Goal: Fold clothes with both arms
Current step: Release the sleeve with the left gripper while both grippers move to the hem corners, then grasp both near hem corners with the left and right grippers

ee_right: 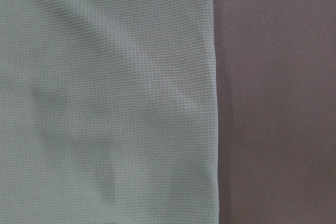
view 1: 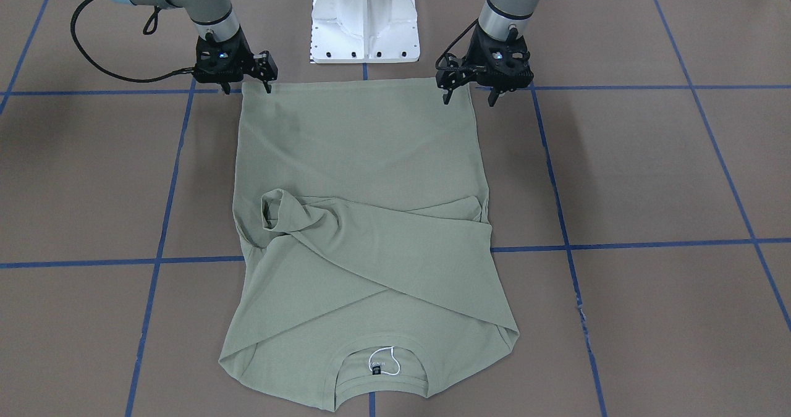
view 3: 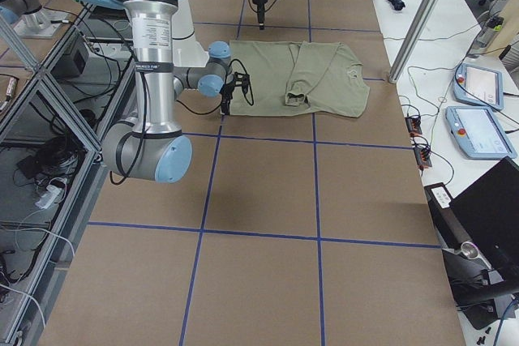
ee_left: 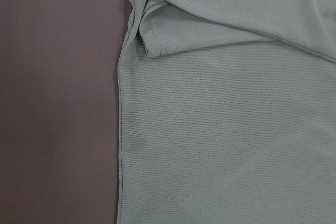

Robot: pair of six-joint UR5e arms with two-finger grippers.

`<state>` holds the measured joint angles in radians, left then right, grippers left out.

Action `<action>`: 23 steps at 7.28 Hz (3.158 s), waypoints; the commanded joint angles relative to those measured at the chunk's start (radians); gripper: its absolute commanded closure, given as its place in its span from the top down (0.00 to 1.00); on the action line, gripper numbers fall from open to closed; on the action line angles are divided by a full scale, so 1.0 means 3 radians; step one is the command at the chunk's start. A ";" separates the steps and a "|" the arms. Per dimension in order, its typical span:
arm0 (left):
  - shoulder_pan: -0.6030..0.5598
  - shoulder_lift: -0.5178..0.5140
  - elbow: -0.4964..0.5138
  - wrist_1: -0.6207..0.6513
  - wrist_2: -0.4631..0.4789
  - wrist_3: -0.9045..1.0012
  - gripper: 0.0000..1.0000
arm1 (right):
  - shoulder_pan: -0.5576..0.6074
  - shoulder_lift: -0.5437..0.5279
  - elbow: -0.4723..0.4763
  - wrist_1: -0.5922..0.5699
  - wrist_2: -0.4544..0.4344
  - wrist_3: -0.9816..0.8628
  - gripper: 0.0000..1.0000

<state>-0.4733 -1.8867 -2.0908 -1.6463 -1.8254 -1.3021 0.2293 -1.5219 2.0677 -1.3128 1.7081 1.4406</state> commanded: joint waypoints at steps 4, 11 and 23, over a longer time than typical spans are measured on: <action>0.0003 0.0005 0.0015 -0.0004 0.0000 -0.0006 1.00 | -0.0008 0.0036 -0.0117 0.0009 0.0033 -0.0001 0.81; 0.0013 0.0000 0.0020 -0.0004 0.0000 -0.0016 1.00 | 0.0003 0.0001 -0.0076 0.0024 0.0120 -0.0001 0.02; 0.0918 0.0347 0.0225 -0.0214 0.0332 -0.1141 0.96 | 0.0008 0.0016 0.0067 0.0030 0.0105 0.0004 0.00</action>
<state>-0.2063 -1.7833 -2.0262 -1.7222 -1.7273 -1.6393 0.2317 -1.5175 2.0890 -1.3039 1.7376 1.4419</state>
